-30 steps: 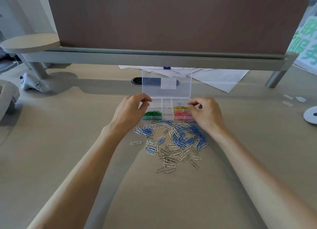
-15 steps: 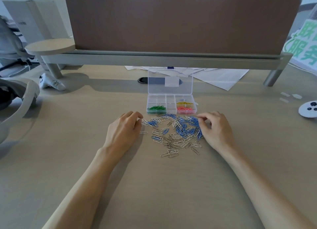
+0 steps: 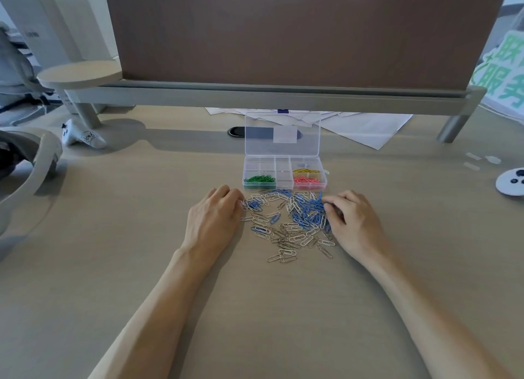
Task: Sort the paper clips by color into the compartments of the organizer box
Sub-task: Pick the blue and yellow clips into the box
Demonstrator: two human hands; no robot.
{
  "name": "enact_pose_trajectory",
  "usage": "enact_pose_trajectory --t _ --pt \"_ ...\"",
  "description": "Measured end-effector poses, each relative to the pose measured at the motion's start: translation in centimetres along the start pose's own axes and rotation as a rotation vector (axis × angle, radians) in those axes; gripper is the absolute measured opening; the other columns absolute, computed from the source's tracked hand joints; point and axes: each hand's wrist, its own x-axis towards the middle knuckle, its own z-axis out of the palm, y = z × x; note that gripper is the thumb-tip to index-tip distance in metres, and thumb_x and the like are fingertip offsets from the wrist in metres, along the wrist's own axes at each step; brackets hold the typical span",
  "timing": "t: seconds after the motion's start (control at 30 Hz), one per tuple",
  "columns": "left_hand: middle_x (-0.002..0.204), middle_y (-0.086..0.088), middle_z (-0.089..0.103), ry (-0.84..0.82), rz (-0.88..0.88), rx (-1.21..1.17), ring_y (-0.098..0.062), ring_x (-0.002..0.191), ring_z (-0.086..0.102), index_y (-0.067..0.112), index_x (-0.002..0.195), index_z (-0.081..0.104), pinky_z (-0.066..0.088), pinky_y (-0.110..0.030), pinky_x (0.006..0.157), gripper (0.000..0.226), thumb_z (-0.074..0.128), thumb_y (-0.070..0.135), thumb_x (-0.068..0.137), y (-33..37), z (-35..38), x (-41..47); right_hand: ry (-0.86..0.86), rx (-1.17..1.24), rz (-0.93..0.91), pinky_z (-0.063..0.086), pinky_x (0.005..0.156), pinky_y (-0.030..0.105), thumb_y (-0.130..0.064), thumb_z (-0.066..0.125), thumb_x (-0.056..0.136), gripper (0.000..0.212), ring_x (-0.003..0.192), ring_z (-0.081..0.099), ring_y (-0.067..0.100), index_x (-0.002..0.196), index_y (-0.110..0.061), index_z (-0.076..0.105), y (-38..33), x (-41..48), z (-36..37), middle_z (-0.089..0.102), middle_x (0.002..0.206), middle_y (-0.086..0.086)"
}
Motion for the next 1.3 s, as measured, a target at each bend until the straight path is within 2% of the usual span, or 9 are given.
enact_pose_trajectory --t 0.2,0.37,0.57,0.73,0.83,0.9,1.0,1.1,1.3 --pt "0.094 0.008 0.057 -0.048 0.135 -0.076 -0.015 0.094 0.054 0.028 0.114 0.066 0.047 -0.031 0.052 0.022 0.056 0.022 0.095 -0.4 -0.3 -0.2 -0.067 0.223 0.102 0.046 0.081 0.027 -0.003 0.054 0.087 0.033 0.090 0.059 0.015 0.107 -0.023 0.071 0.4 0.0 -1.1 0.062 0.098 -0.007" --pt "0.095 0.009 0.057 -0.073 0.156 -0.094 -0.014 0.094 0.053 0.028 0.105 0.069 0.047 -0.032 0.053 0.015 0.060 0.032 0.093 -0.2 -0.4 -0.1 -0.063 0.228 0.097 0.047 0.083 0.027 -0.004 0.058 0.086 0.028 0.089 0.059 0.014 0.104 -0.020 0.072 0.0 -0.1 -0.9 0.063 0.099 -0.006" --pt "0.094 0.010 0.059 -0.065 0.096 -0.116 -0.013 0.093 0.052 0.023 0.093 0.068 0.050 -0.035 0.054 0.006 0.063 0.027 0.091 0.3 -0.7 0.0 -0.036 0.194 0.077 0.046 0.082 0.027 -0.006 0.059 0.088 0.023 0.087 0.058 0.015 0.102 -0.019 0.072 0.1 -0.2 -0.9 0.061 0.095 -0.006" --pt "0.095 0.015 0.058 -0.106 0.018 -0.188 -0.008 0.097 0.049 0.024 0.091 0.065 0.047 -0.031 0.061 0.009 0.060 0.030 0.093 0.3 -0.8 0.2 -0.042 0.173 0.048 0.037 0.075 0.012 -0.007 0.060 0.088 0.023 0.091 0.056 0.014 0.103 -0.018 0.071 0.1 -0.2 -1.0 0.060 0.094 -0.006" --pt "0.093 0.016 0.058 -0.100 -0.009 -0.282 -0.006 0.095 0.048 0.024 0.090 0.062 0.047 -0.033 0.069 0.008 0.058 0.029 0.093 0.9 -1.0 0.1 0.026 0.151 -0.020 0.039 0.078 0.019 -0.008 0.062 0.087 0.020 0.089 0.055 0.016 0.101 -0.019 0.072 -0.4 -0.4 -1.2 0.061 0.087 -0.005" --pt "0.091 0.017 0.059 -0.110 0.011 -0.361 -0.006 0.093 0.049 0.025 0.089 0.062 0.046 -0.031 0.072 0.007 0.058 0.030 0.093 2.0 -1.1 0.0 0.043 0.197 -0.057 0.044 0.077 0.022 -0.012 0.065 0.088 0.016 0.086 0.055 0.012 0.100 -0.020 0.072 -1.3 -0.7 -1.4 0.062 0.085 -0.009" --pt "0.089 0.016 0.061 -0.138 0.094 -0.422 -0.004 0.092 0.051 0.025 0.088 0.063 0.046 -0.028 0.075 0.008 0.060 0.031 0.092 4.1 -1.0 -0.4 -0.026 0.351 -0.054 0.041 0.070 0.009 -0.021 0.070 0.086 0.013 0.079 0.059 0.004 0.099 -0.022 0.074 -3.3 -1.3 -1.7 0.067 0.087 -0.017" --pt "0.085 0.013 0.063 -0.135 0.180 -0.439 -0.007 0.086 0.052 0.021 0.088 0.066 0.045 -0.027 0.074 0.011 0.061 0.030 0.091 5.4 -0.6 -0.9 -0.113 0.445 -0.076 0.037 0.061 0.005 -0.021 0.073 0.084 0.011 0.067 0.057 -0.006 0.094 -0.021 0.076 -4.5 -1.7 -1.7 0.067 0.080 -0.020" --pt "0.093 0.016 0.065 -0.090 0.165 -0.356 -0.007 0.089 0.052 0.025 0.096 0.071 0.048 -0.028 0.068 0.014 0.059 0.032 0.092 4.6 -0.6 -0.7 -0.135 0.447 -0.025 0.038 0.063 0.006 -0.019 0.074 0.083 0.008 0.069 0.058 -0.007 0.088 -0.025 0.076 -4.1 -1.7 -1.5 0.067 0.076 -0.022"
